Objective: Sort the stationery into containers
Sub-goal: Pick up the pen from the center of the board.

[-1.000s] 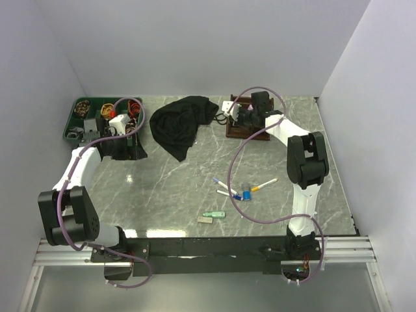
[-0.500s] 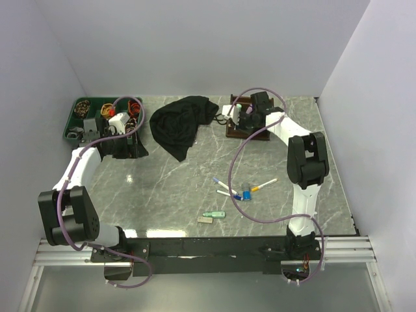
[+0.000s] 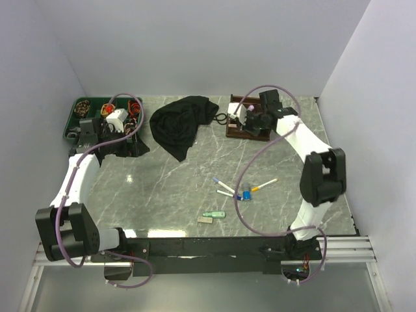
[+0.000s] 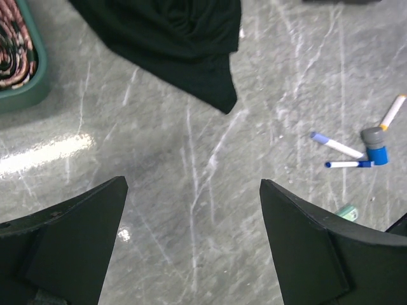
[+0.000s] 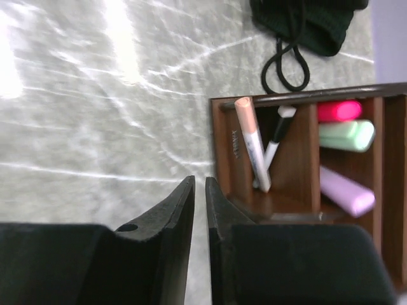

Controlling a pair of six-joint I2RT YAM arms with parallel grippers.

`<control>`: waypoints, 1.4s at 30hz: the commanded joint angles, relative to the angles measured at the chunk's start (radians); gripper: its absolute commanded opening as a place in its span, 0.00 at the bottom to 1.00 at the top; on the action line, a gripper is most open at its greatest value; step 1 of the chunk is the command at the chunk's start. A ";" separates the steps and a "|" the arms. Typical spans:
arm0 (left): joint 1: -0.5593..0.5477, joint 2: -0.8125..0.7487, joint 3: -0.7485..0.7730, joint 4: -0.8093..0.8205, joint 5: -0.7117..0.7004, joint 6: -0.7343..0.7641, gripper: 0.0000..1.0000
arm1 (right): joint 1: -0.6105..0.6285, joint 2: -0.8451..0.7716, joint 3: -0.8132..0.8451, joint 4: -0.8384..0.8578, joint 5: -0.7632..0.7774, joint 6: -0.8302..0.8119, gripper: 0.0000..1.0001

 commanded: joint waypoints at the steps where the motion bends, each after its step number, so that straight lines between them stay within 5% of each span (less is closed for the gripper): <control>1: -0.017 -0.076 0.001 0.046 0.047 -0.049 0.92 | -0.007 -0.210 -0.100 -0.062 -0.048 0.042 0.24; 5: -0.071 -0.102 -0.011 0.035 0.052 -0.023 0.93 | -0.008 -0.430 -0.309 -0.223 -0.078 -0.165 0.34; 12: -0.117 -0.142 -0.048 0.035 0.065 -0.023 0.93 | -0.007 -0.573 -0.517 -0.466 0.033 -0.475 0.40; 16: -0.117 -0.148 -0.053 0.040 0.070 -0.040 0.93 | 0.016 -0.577 -0.608 -0.374 0.105 -0.466 0.41; 26: -0.106 -0.122 -0.042 0.026 0.049 -0.040 0.93 | 0.050 -0.345 -0.528 -0.340 0.166 -0.418 0.41; 42: -0.073 -0.039 -0.005 0.057 0.045 -0.058 0.93 | 0.091 -0.196 -0.538 -0.220 0.231 -0.372 0.35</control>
